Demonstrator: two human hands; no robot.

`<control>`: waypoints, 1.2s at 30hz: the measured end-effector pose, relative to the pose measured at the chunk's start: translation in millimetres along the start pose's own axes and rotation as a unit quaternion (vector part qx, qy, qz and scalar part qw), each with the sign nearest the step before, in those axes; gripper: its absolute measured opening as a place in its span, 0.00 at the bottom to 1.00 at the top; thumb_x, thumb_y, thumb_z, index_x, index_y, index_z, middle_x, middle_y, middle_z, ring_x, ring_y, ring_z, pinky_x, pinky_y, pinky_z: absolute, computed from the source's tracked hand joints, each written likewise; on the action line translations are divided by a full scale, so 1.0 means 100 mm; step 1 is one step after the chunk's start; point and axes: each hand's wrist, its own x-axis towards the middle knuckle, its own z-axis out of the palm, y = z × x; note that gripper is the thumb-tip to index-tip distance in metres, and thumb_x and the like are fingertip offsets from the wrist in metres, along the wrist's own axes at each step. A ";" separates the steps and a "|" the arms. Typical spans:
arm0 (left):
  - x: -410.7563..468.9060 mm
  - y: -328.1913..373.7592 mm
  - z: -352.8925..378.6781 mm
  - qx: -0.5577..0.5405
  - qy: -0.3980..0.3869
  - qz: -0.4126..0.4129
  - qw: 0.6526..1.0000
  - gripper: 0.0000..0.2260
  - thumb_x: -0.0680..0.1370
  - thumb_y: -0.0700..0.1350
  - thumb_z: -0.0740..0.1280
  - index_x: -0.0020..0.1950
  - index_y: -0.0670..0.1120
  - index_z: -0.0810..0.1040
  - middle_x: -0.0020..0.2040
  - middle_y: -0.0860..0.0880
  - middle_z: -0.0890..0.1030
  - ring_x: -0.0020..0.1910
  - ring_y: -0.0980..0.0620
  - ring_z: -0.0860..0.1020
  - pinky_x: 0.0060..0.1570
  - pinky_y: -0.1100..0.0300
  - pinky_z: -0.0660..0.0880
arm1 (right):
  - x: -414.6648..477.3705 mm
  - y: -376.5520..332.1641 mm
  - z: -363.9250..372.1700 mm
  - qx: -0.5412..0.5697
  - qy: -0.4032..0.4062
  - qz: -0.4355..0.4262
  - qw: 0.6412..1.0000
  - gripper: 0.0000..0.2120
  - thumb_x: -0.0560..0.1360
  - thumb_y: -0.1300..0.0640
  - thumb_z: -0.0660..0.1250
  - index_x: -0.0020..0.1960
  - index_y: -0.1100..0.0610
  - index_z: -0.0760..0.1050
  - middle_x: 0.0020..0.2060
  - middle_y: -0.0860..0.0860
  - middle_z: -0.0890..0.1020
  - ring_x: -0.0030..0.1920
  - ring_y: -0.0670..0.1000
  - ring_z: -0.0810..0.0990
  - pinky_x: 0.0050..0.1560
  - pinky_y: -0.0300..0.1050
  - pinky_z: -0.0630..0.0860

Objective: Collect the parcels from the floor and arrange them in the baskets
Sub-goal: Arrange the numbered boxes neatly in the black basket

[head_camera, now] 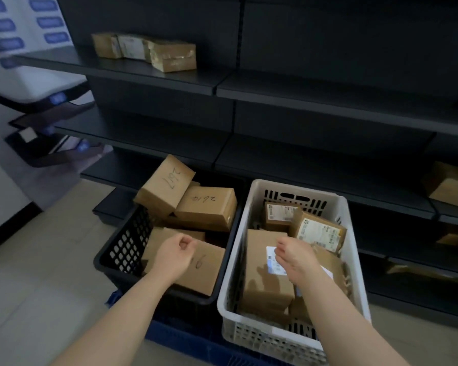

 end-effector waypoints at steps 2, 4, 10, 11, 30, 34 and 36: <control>0.16 -0.12 -0.17 0.006 0.012 -0.012 1.000 0.08 0.81 0.48 0.62 0.57 0.48 0.77 0.51 0.52 0.77 0.50 0.54 0.74 0.46 0.62 0.69 | 0.07 -0.04 0.20 -0.003 0.002 0.006 1.000 0.21 0.79 0.62 0.63 0.66 0.75 0.67 0.65 0.72 0.71 0.64 0.70 0.73 0.70 0.62 0.65; 0.33 -0.19 -0.30 0.004 0.003 -0.014 1.000 0.10 0.81 0.49 0.62 0.60 0.48 0.76 0.52 0.53 0.76 0.50 0.55 0.73 0.44 0.64 0.69 | 0.14 -0.09 0.38 -0.004 -0.005 0.009 1.000 0.23 0.79 0.62 0.63 0.69 0.74 0.64 0.67 0.71 0.66 0.69 0.69 0.66 0.72 0.63 0.61; 0.96 -0.15 -0.52 0.025 -0.019 0.034 0.999 0.13 0.81 0.50 0.62 0.63 0.47 0.75 0.52 0.54 0.76 0.49 0.56 0.73 0.46 0.64 0.68 | 0.23 -0.22 0.93 0.026 0.010 0.013 1.000 0.16 0.80 0.63 0.63 0.65 0.68 0.70 0.66 0.65 0.73 0.69 0.62 0.71 0.69 0.52 0.69; 1.06 -0.15 -0.57 0.024 -0.019 0.031 0.999 0.13 0.80 0.50 0.62 0.63 0.47 0.75 0.52 0.53 0.76 0.49 0.56 0.73 0.46 0.63 0.68 | 0.23 -0.23 1.01 0.020 0.018 0.016 0.999 0.16 0.79 0.63 0.63 0.65 0.68 0.70 0.66 0.67 0.72 0.69 0.64 0.70 0.69 0.53 0.70; 2.39 -0.64 -0.87 0.103 -0.013 -0.052 0.993 0.30 0.75 0.55 0.68 0.71 0.47 0.59 0.69 0.40 0.65 0.64 0.40 0.68 0.62 0.46 0.69 | 1.05 -0.28 1.85 -0.154 0.014 0.046 0.987 0.28 0.79 0.52 0.65 0.75 0.60 0.61 0.68 0.57 0.73 0.65 0.57 0.72 0.58 0.46 0.70; 2.58 -0.74 -0.93 0.030 -0.087 -0.118 0.989 0.28 0.71 0.60 0.71 0.59 0.50 0.58 0.61 0.44 0.70 0.54 0.46 0.73 0.53 0.49 0.74 | 1.28 -0.29 1.85 -0.138 0.021 0.051 0.989 0.34 0.72 0.46 0.72 0.72 0.56 0.63 0.62 0.56 0.74 0.58 0.56 0.76 0.53 0.49 0.76; 2.66 -0.77 -0.94 0.032 -0.106 -0.126 0.986 0.31 0.68 0.63 0.72 0.58 0.50 0.59 0.59 0.45 0.71 0.54 0.45 0.74 0.55 0.45 0.75 | 1.32 -0.31 1.89 -0.120 0.007 0.062 0.991 0.33 0.70 0.45 0.74 0.67 0.52 0.63 0.59 0.55 0.74 0.56 0.56 0.75 0.53 0.50 0.77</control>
